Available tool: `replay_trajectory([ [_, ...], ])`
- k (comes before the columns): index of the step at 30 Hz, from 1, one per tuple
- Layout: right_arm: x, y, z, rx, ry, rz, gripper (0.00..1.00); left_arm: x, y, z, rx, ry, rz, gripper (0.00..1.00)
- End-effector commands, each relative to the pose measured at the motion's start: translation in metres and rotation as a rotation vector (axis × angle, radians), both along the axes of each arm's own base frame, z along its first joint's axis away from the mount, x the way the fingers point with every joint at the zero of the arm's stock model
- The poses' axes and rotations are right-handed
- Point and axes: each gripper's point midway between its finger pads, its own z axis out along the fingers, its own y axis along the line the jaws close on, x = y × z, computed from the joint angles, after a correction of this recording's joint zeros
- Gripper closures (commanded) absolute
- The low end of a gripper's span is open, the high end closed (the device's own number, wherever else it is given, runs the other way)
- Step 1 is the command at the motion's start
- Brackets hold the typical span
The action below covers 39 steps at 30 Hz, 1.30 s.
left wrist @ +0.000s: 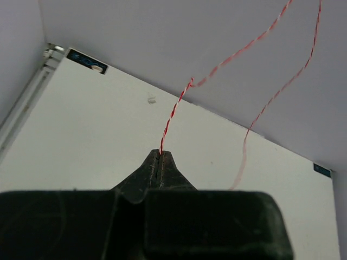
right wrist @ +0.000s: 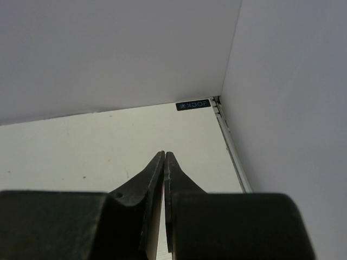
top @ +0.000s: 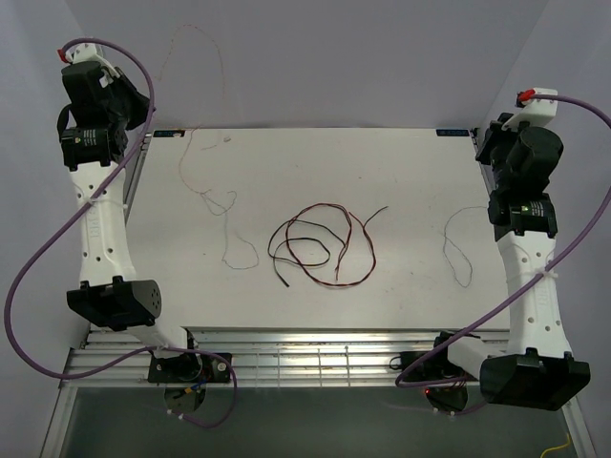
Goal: Untangle the cables
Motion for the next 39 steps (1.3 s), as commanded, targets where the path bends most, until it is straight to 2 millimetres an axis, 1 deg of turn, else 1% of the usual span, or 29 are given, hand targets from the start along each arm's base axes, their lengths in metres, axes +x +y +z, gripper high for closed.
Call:
replay_trajectory([
  [1, 0.007, 0.022, 0.023, 0.024, -0.057, 0.125, 0.92, -0.015, -0.063, 0.024, -0.081, -0.085, -0.333, 1.0],
  [6, 0.016, 0.043, 0.025, 0.062, -0.061, 0.236, 0.92, -0.036, -0.138, 0.046, -0.126, -0.148, -0.605, 1.0],
  [7, 0.018, 0.046, 0.023, 0.065, -0.058, 0.259, 0.92, -0.039, -0.147, 0.048, -0.107, -0.157, -0.613, 1.0],
  [8, 0.019, 0.049, 0.025, 0.071, -0.063, 0.27, 0.92, -0.048, -0.179, 0.045, -0.109, -0.149, -0.686, 1.0],
  [10, 0.022, 0.052, 0.028, 0.069, -0.071, 0.296, 0.92, -0.06, -0.202, 0.047, -0.11, -0.165, -0.763, 1.0],
  [11, 0.024, 0.054, 0.031, 0.069, -0.081, 0.304, 0.92, -0.066, -0.218, 0.036, -0.127, -0.139, -0.82, 1.0],
  [13, 0.026, 0.057, 0.035, 0.066, -0.091, 0.323, 0.92, -0.07, -0.233, 0.032, -0.146, -0.147, -0.836, 1.0],
  [14, 0.027, 0.058, 0.038, 0.067, -0.097, 0.329, 0.92, -0.073, -0.249, 0.025, -0.153, -0.136, -0.869, 1.0],
  [16, 0.029, 0.064, 0.041, 0.072, -0.104, 0.365, 0.92, -0.071, -0.269, 0.001, -0.164, -0.087, -0.9, 1.0],
  [17, 0.029, 0.066, 0.047, 0.071, -0.114, 0.376, 0.92, -0.075, -0.287, -0.006, -0.157, -0.075, -0.917, 1.0],
  [18, 0.03, 0.067, 0.048, 0.072, -0.115, 0.384, 0.92, -0.076, -0.295, -0.018, -0.15, -0.051, -0.925, 1.0],
  [20, 0.033, 0.069, 0.052, 0.068, -0.116, 0.398, 0.92, -0.085, -0.317, -0.03, -0.141, -0.028, -0.972, 1.0],
  [21, 0.035, 0.069, 0.05, 0.07, -0.108, 0.395, 0.92, -0.086, -0.321, -0.035, -0.112, -0.026, -0.976, 1.0],
  [22, 0.036, 0.065, 0.044, 0.072, -0.089, 0.375, 0.92, -0.085, -0.324, -0.048, -0.099, 0.002, -0.96, 1.0],
  [23, 0.038, 0.063, 0.034, 0.079, -0.061, 0.363, 0.92, -0.09, -0.331, -0.054, -0.085, 0.01, -0.956, 1.0],
  [24, 0.039, 0.06, 0.026, 0.089, -0.039, 0.344, 0.92, -0.083, -0.325, -0.064, -0.059, 0.027, -0.892, 1.0],
  [26, 0.039, 0.055, 0.008, 0.123, 0.007, 0.302, 0.92, -0.078, -0.32, -0.097, -0.038, 0.103, -0.825, 1.0],
  [27, 0.038, 0.054, -0.012, 0.14, 0.05, 0.296, 0.92, -0.074, -0.315, -0.111, -0.026, 0.137, -0.79, 1.0],
  [28, 0.034, 0.055, -0.016, 0.147, 0.053, 0.298, 0.92, -0.066, -0.305, -0.124, -0.002, 0.163, -0.715, 1.0],
  [29, 0.031, 0.057, -0.024, 0.161, 0.064, 0.303, 0.91, -0.063, -0.299, -0.152, 0.021, 0.223, -0.669, 1.0],
  [30, 0.029, 0.059, -0.045, 0.177, 0.103, 0.31, 0.9, -0.056, -0.294, -0.177, 0.041, 0.278, -0.619, 1.0],
  [31, 0.023, 0.064, -0.048, 0.183, 0.108, 0.333, 0.87, -0.052, -0.289, -0.198, 0.049, 0.326, -0.577, 1.0],
  [33, 0.017, 0.065, -0.071, 0.203, 0.171, 0.331, 0.7, -0.056, -0.295, -0.248, 0.052, 0.456, -0.598, 1.0],
  [34, 0.014, 0.058, -0.094, 0.224, 0.23, 0.279, 0.6, -0.06, -0.3, -0.261, 0.035, 0.497, -0.618, 1.0],
  [35, 0.007, 0.053, -0.119, 0.247, 0.318, 0.232, 0.35, -0.072, -0.309, -0.276, -0.012, 0.554, -0.667, 1.0],
  [36, 0.002, 0.047, -0.136, 0.293, 0.369, 0.166, 0.25, -0.077, -0.312, -0.289, -0.03, 0.589, -0.679, 1.0],
  [37, -0.005, 0.035, -0.165, 0.306, 0.437, 0.08, 0.16, -0.082, -0.315, -0.296, -0.045, 0.607, -0.694, 0.96],
  [38, -0.011, 0.027, -0.181, 0.309, 0.475, 0.021, 0.03, -0.086, -0.32, -0.298, -0.07, 0.609, -0.721, 0.9],
  [39, -0.018, 0.019, -0.197, 0.344, 0.511, -0.04, 0.05, -0.093, -0.319, -0.308, -0.072, 0.633, -0.726, 0.85],
])
